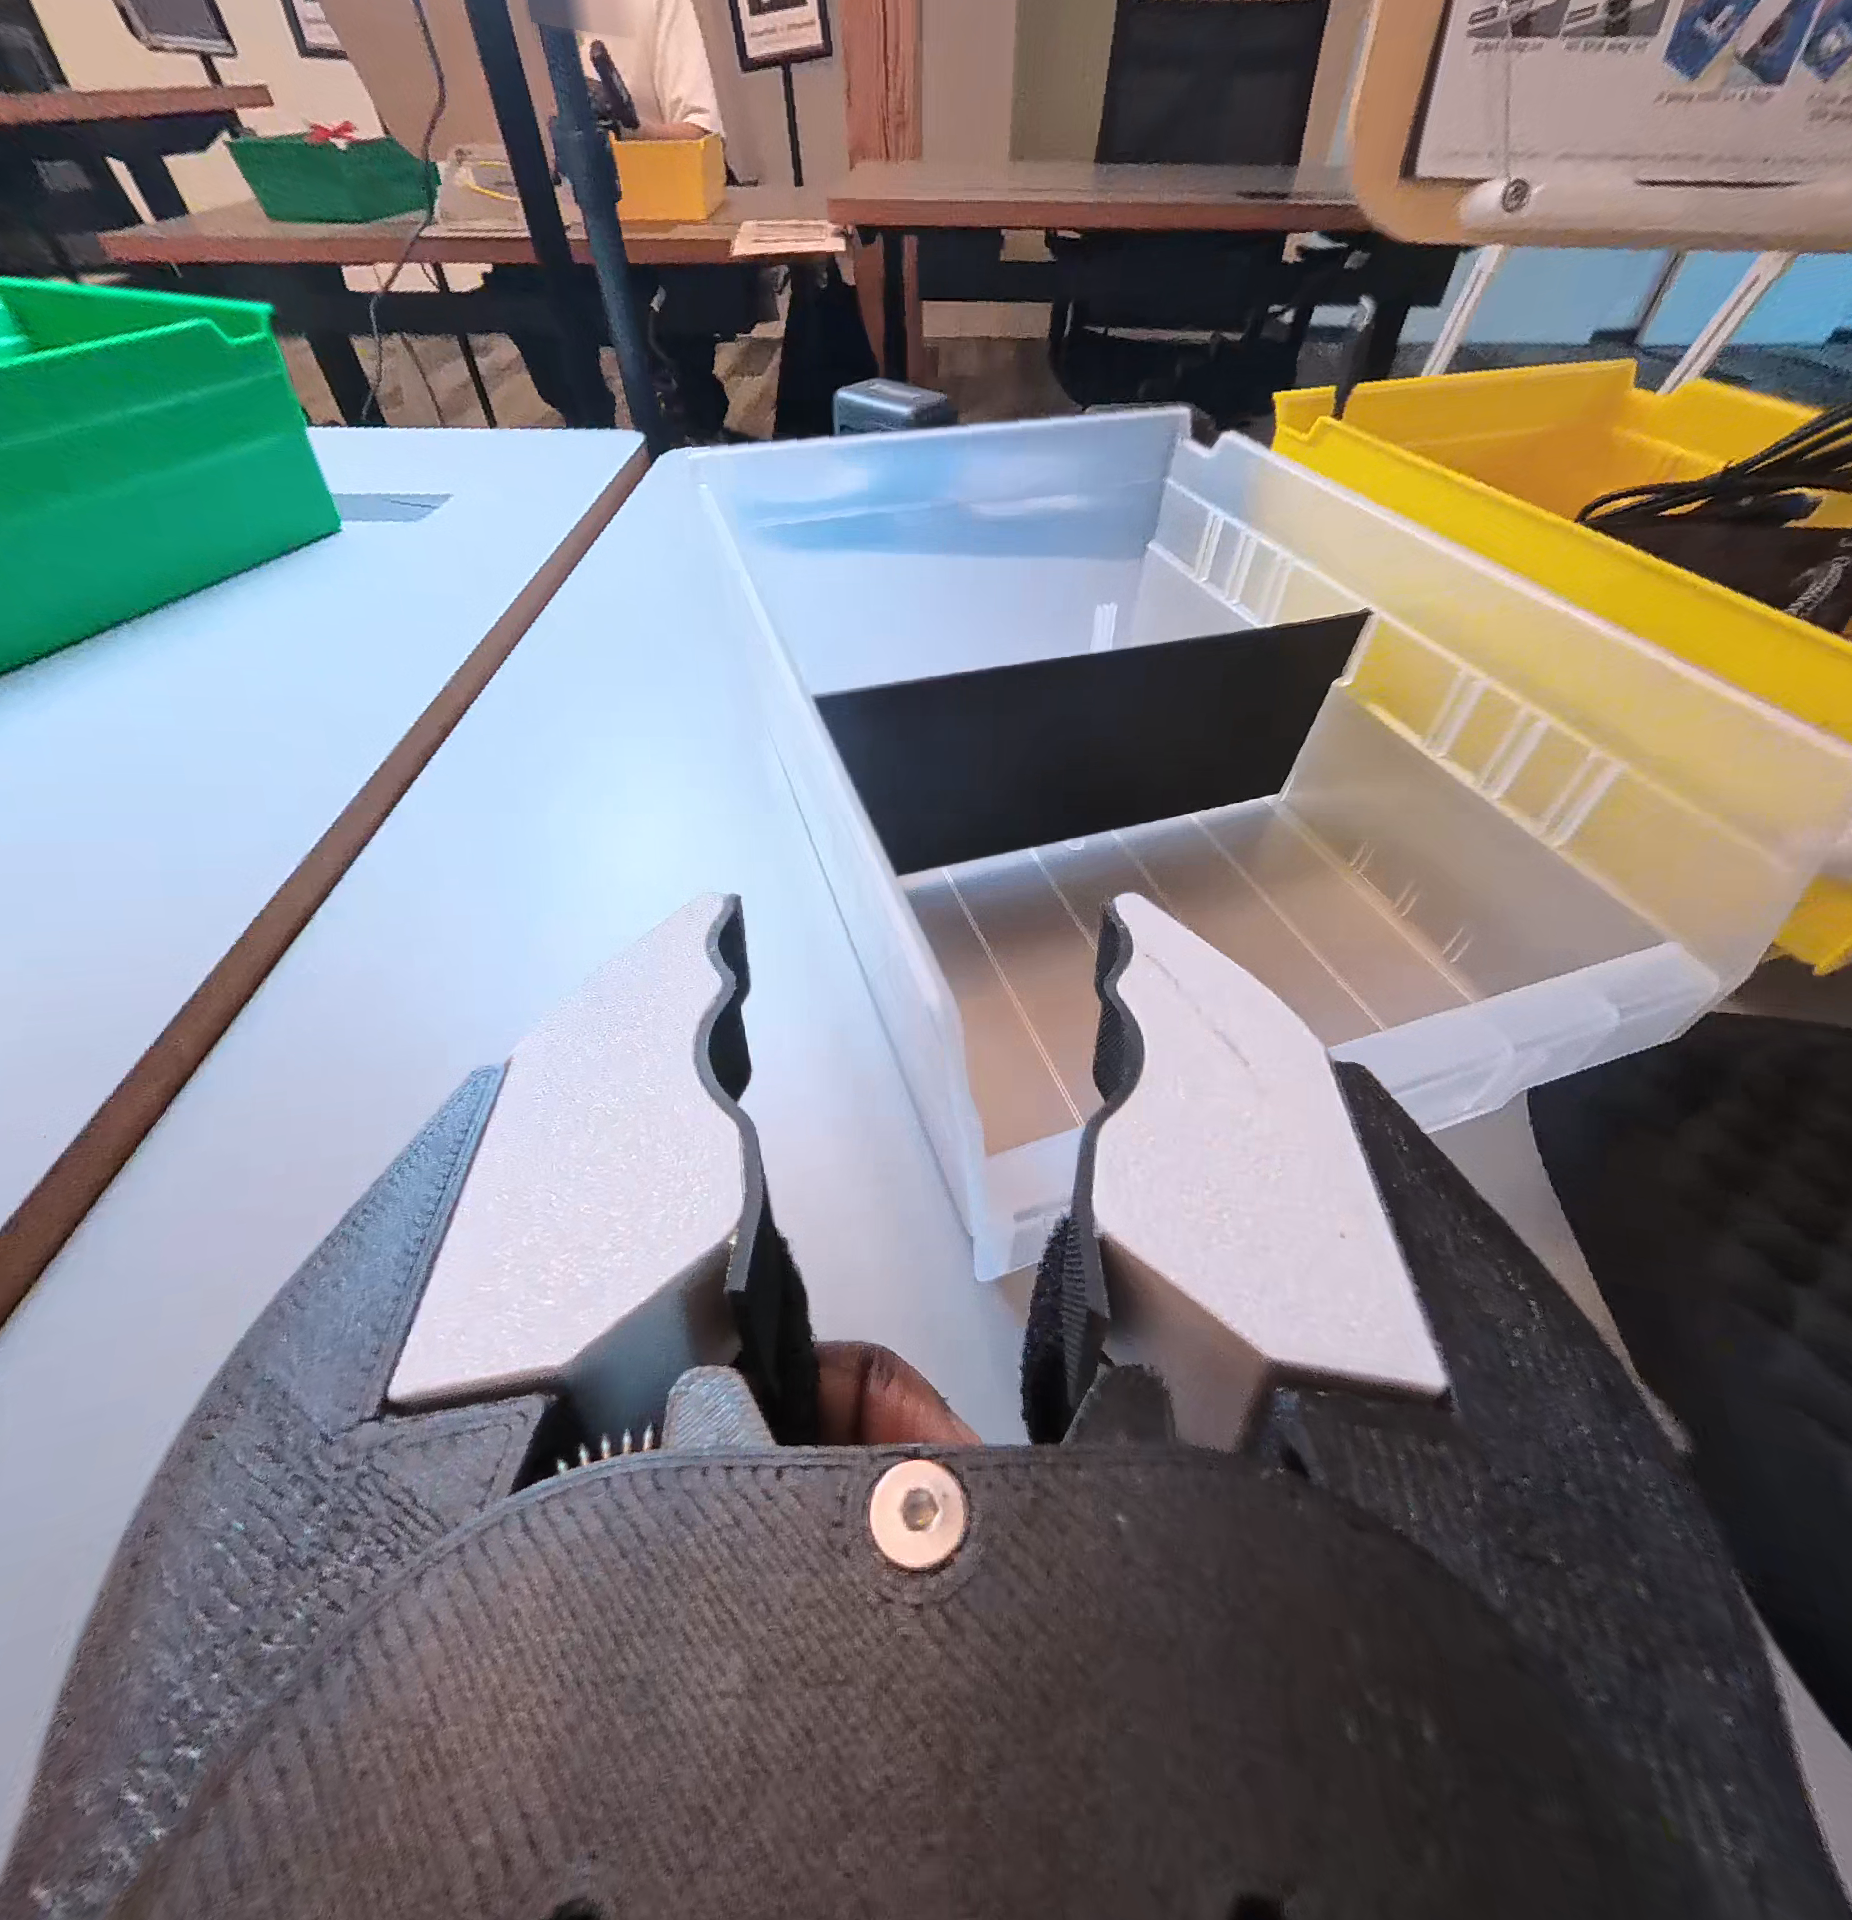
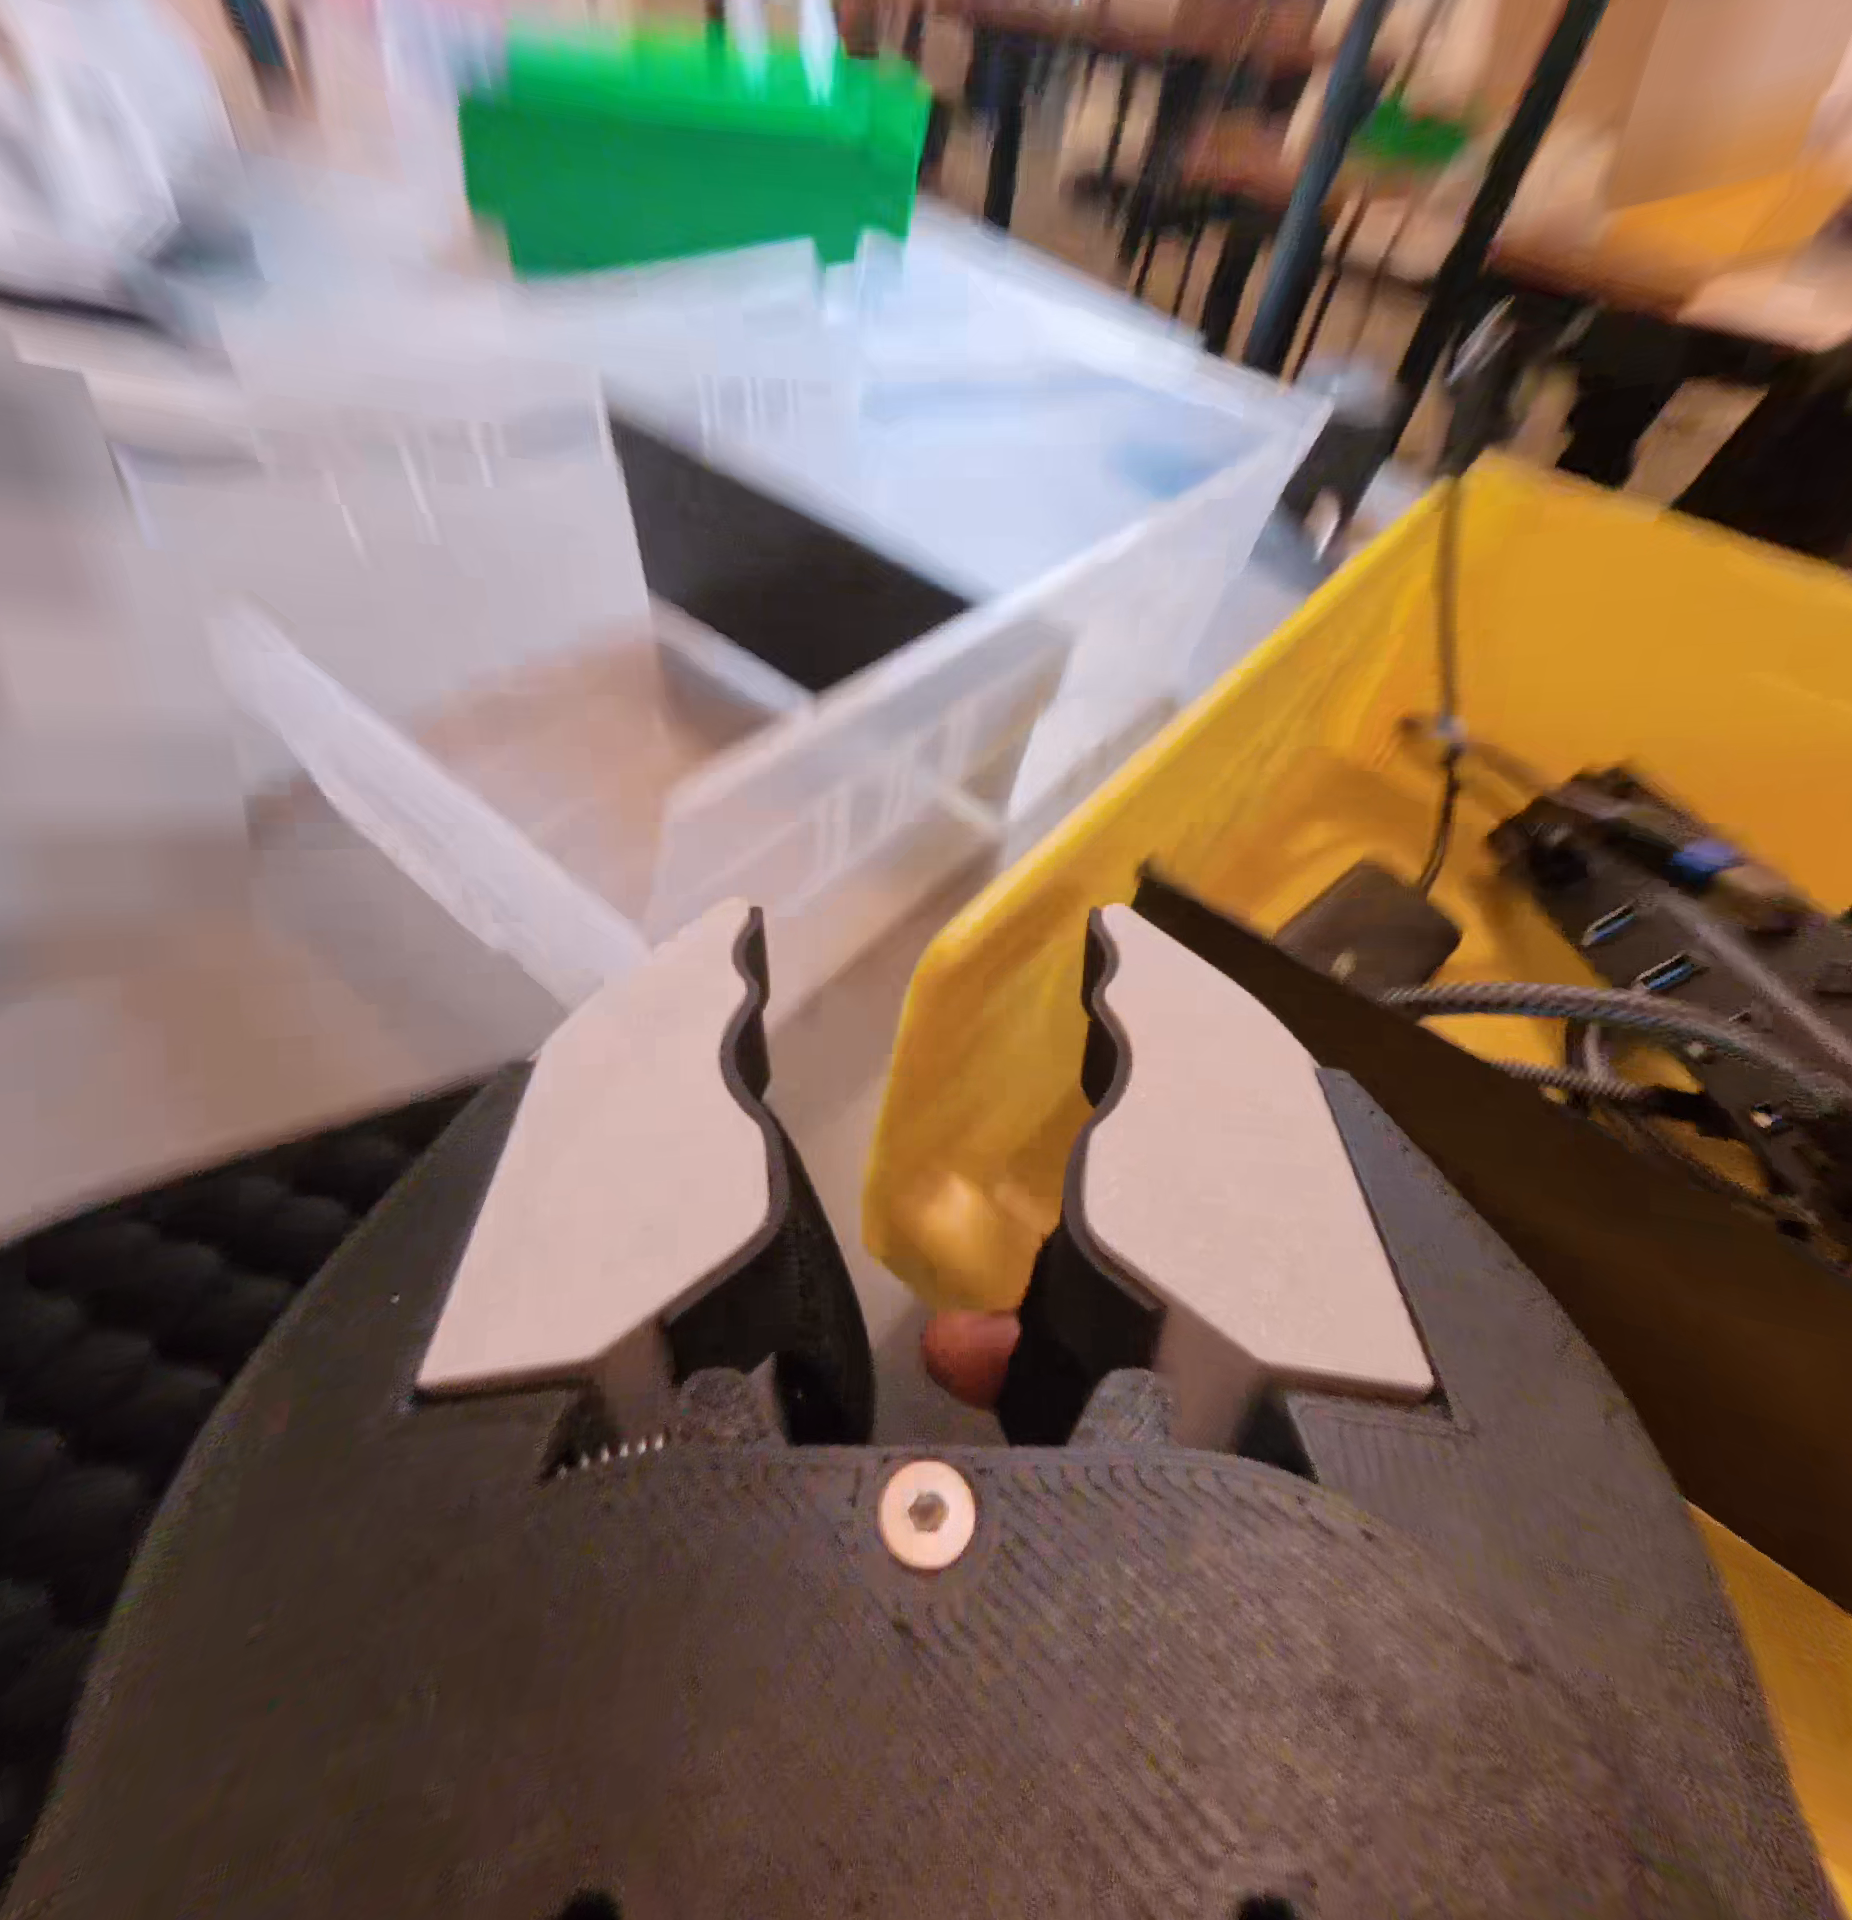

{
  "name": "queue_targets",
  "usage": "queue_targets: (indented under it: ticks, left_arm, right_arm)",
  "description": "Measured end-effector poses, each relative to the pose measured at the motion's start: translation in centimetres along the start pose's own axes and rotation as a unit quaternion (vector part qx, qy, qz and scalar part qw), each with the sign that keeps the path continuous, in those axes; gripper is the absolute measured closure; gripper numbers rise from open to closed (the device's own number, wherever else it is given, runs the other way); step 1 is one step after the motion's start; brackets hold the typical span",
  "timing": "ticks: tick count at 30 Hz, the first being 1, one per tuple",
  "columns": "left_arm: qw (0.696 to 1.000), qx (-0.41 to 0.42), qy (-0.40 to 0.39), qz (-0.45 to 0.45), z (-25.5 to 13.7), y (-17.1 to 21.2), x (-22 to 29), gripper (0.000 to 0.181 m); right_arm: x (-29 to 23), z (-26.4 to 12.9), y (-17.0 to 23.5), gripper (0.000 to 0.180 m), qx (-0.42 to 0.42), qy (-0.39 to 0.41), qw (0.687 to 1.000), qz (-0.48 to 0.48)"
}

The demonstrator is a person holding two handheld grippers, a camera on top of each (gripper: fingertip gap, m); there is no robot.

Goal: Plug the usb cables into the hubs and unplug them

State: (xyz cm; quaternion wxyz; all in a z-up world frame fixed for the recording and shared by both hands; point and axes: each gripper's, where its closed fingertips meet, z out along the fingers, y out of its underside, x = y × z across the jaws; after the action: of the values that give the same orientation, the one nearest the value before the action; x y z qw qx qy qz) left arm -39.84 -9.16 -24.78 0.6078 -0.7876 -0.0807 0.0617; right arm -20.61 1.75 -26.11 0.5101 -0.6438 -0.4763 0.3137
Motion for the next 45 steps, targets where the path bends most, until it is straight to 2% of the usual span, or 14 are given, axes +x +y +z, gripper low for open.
queue_targets:
  ticks: [3,5,7,11,13,15,16,20,23,26,28,34,40,45]
  left_arm:
    - [1.0,-0.003,0.0,-0.008,0.5,0.8,-0.5,0.117]
    - [1.0,-0.015,-0.002,-0.012,1.1,1.7,-0.7,0.118]
    - [1.0,-0.026,-0.01,-0.008,1.6,2.6,-1.0,0.119]
    - [0.999,-0.04,-0.029,-0.009,2.2,3.5,-1.3,0.125]
    - [0.999,-0.036,-0.023,-0.006,2.2,3.5,-1.1,0.137]
    - [0.999,-0.036,0.0,-0.011,2.3,3.4,-0.2,0.165]
    - [0.999,-0.034,-0.009,-0.01,2.4,3.4,-0.3,0.167]
    - [0.996,-0.006,-0.075,0.052,1.9,2.4,-0.8,0.174]
    - [0.996,0.05,-0.073,0.033,0.5,-0.3,-0.1,0.173]
    - [0.987,0.154,-0.055,-0.006,-1.8,-4.4,1.4,0.17]
    - [0.977,0.207,-0.055,0.002,-3.2,-7.1,2.9,0.169]
    - [0.956,0.293,-0.005,0.03,-4.9,-13.7,10.9,0.168]
    - [0.942,0.313,0.122,0.014,-3.5,-16.2,21.6,0.162]
    - [0.934,0.283,0.217,0.018,-0.4,-15.2,31.2,0.161]
  right_arm:
    - [-1.0,-3.5,-5.0,0.132,0.187,0.026,0.981,0.035]
    - [-2.8,-4.2,-5.6,0.145,0.223,0.027,0.974,0.011]
    - [-4.1,-2.7,-3.9,0.15,0.166,0.031,0.986,-0.01]
    - [-4.2,0.5,-0.8,0.146,0.03,0.035,0.999,-0.016]
    - [-4.2,1.8,0.2,0.146,-0.03,0.027,0.999,-0.025]
    - [-4.6,2.9,1.7,0.148,-0.085,0.006,0.996,-0.027]
    - [-4.7,3.3,1.9,0.157,-0.092,0.003,0.996,-0.024]
    - [-4.4,3.1,0.5,0.162,-0.061,0.033,0.993,-0.096]
    - [-4.2,1.9,-1.6,0.164,-0.015,0.048,0.991,-0.125]
    - [-3.7,-0.4,-4.6,0.163,0.046,0.069,0.983,-0.161]
    - [-3.1,-2.5,-6.7,0.163,0.08,0.088,0.977,-0.177]
    - [1.5,-10.3,-9.8,0.165,0.137,0.156,0.964,-0.168]
    - [7.2,-19.5,-8.1,0.166,0.114,0.251,0.946,-0.17]
    - [11.9,-27.4,-4.2,0.167,0.071,0.34,0.926,-0.151]
